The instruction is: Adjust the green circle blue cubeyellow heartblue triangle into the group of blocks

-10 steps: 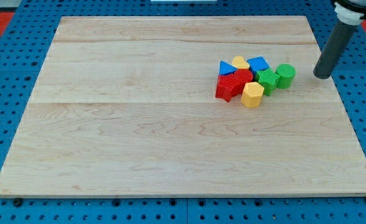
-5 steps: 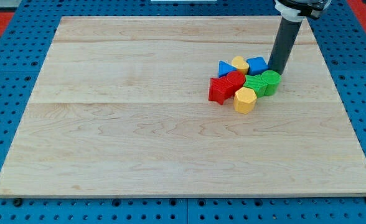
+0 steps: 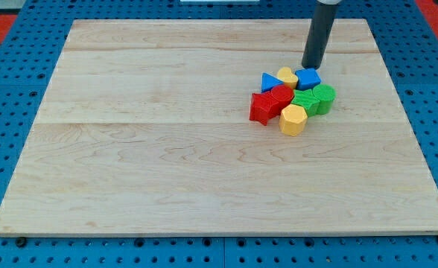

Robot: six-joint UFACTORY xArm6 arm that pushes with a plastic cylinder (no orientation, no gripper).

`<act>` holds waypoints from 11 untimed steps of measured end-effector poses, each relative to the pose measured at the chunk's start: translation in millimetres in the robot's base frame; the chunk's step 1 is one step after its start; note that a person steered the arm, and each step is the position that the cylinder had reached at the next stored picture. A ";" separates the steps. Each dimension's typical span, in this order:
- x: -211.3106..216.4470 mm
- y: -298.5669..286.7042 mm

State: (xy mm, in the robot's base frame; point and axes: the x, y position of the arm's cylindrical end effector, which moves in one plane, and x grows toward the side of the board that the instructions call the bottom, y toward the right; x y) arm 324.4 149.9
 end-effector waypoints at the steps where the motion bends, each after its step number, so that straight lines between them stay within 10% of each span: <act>1: 28.1 -13.7; 3: -22.8 -17.1; 11: 23.6 -99.9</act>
State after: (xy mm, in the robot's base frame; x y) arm 348.0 50.0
